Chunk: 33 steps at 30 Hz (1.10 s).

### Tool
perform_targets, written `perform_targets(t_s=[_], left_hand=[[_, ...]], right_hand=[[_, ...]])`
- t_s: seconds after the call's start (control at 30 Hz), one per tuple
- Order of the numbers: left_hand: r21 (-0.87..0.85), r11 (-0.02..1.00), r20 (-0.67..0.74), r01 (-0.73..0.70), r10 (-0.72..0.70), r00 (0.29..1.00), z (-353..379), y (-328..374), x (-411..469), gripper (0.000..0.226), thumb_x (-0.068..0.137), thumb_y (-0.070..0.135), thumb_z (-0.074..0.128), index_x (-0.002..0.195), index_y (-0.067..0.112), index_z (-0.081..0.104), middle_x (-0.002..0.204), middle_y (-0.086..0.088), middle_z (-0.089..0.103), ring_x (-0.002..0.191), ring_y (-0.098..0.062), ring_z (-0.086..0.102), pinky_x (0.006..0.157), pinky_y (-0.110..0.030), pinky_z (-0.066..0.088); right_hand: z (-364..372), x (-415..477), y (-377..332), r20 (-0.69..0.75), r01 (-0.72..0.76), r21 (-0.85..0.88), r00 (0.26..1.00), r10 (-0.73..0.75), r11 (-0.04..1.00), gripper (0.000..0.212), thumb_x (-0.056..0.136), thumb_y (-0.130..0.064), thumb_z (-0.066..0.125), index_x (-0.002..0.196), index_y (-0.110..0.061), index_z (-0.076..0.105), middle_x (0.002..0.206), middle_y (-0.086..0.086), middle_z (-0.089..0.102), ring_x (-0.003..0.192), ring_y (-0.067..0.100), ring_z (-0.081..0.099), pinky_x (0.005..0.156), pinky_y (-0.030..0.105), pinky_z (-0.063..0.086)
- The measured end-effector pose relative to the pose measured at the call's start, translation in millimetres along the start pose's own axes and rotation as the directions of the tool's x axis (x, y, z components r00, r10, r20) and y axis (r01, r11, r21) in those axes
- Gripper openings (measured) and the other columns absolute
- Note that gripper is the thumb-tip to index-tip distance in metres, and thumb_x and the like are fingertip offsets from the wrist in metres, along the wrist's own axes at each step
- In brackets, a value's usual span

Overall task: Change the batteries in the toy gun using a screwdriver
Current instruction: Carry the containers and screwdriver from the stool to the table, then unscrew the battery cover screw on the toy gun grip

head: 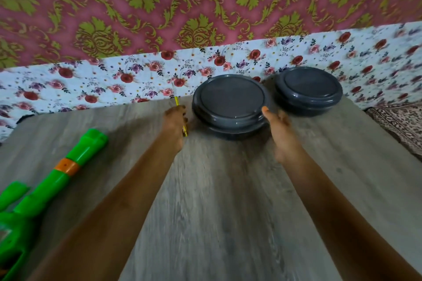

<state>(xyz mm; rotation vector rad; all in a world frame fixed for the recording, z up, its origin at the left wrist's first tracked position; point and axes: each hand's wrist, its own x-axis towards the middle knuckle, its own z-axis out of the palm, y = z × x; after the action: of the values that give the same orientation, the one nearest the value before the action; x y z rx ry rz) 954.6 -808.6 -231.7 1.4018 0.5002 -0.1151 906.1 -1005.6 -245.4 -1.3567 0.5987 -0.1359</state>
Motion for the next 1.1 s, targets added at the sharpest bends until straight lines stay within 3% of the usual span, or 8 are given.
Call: perform_targets(t_s=[0.13,0.27,0.37,0.53,0.67,0.83,1.0,1.1], left_hand=[[0.064,0.996,0.017,-0.061,0.06,0.998,-13,-12,-16,0.014,0.096,0.015,0.045,0.093,0.018,0.058,0.065,-0.001,0.044,0.055,-0.011,0.041,0.053,-0.024,0.036],[0.035,0.987,0.073,-0.157,0.154,0.985,-36,-35,-53,0.013,0.096,0.011,0.048,0.101,0.016,0.058,0.077,-0.006,0.058,0.062,-0.014,0.051,0.059,-0.025,0.046],[0.084,0.965,0.12,-0.249,0.238,0.964,-55,-44,-90,0.017,0.098,0.014,0.045,0.11,0.015,0.056,0.084,-0.006,0.065,0.064,-0.015,0.054,0.056,-0.023,0.047],[0.211,0.923,0.134,-0.321,0.298,0.945,-100,-63,-165,0.01,0.097,0.016,0.047,0.099,0.013,0.056,0.079,-0.002,0.062,0.056,-0.012,0.044,0.049,-0.02,0.036],[0.258,0.902,0.095,-0.347,0.333,0.938,-149,-77,-238,0.012,0.096,0.017,0.05,0.085,0.015,0.056,0.08,-0.003,0.061,0.055,-0.011,0.043,0.051,-0.022,0.034],[0.304,0.875,0.037,-0.377,0.385,0.922,-202,-91,-304,0.01,0.094,0.014,0.052,0.086,0.014,0.058,0.079,-0.004,0.059,0.056,-0.012,0.043,0.044,-0.019,0.034],[0.36,0.843,-0.078,-0.4,0.454,0.887,-249,-96,-318,0.016,0.086,0.007,0.06,0.072,0.014,0.055,0.06,-0.004,0.048,0.043,-0.011,0.038,0.034,-0.013,0.027],[0.385,0.838,-0.172,-0.387,0.477,0.862,-276,-95,-309,0.019,0.085,0.013,0.063,0.07,0.014,0.052,0.055,-0.003,0.041,0.046,-0.013,0.034,0.039,-0.016,0.025]], right_hand=[[-4,-37,-3,-0.093,0.123,0.02,0.988,-0.121,0.992,0.052,0.091,-0.025,0.056,0.138,-0.016,0.037,0.14,-0.004,0.043,0.124,0.011,0.043,0.102,0.027,0.036],[-5,-89,18,0.011,0.239,0.005,0.971,-0.239,0.971,0.046,0.092,-0.019,0.053,0.136,-0.011,0.041,0.131,-0.002,0.051,0.107,0.004,0.045,0.085,0.02,0.037],[-1,-119,34,0.077,0.314,-0.019,0.947,-0.312,0.949,0.044,0.092,-0.019,0.054,0.134,-0.012,0.045,0.132,0.001,0.053,0.104,0.002,0.045,0.089,0.019,0.033],[-6,-186,61,0.16,0.4,-0.066,0.908,-0.386,0.914,0.039,0.09,-0.014,0.055,0.128,-0.006,0.052,0.132,0.006,0.055,0.11,0.011,0.052,0.088,0.015,0.035],[-31,-255,81,0.251,0.459,-0.117,0.872,-0.421,0.881,0.037,0.091,-0.012,0.054,0.126,0.0,0.052,0.134,0.012,0.053,0.111,0.011,0.051,0.068,0.001,0.038],[-57,-318,102,0.357,0.485,-0.144,0.838,-0.412,0.862,0.041,0.092,-0.02,0.054,0.131,-0.009,0.049,0.135,0.005,0.052,0.115,0.011,0.049,0.09,0.02,0.034],[-49,-346,118,0.41,0.489,-0.158,0.823,-0.393,0.858,0.04,0.091,-0.021,0.055,0.129,-0.009,0.05,0.132,0.006,0.053,0.106,0.009,0.047,0.087,0.022,0.034],[-26,-351,127,0.449,0.481,-0.144,0.811,-0.376,0.865,0.04,0.091,-0.018,0.055,0.129,-0.008,0.051,0.131,0.009,0.055,0.105,0.01,0.048,0.085,0.022,0.035]])
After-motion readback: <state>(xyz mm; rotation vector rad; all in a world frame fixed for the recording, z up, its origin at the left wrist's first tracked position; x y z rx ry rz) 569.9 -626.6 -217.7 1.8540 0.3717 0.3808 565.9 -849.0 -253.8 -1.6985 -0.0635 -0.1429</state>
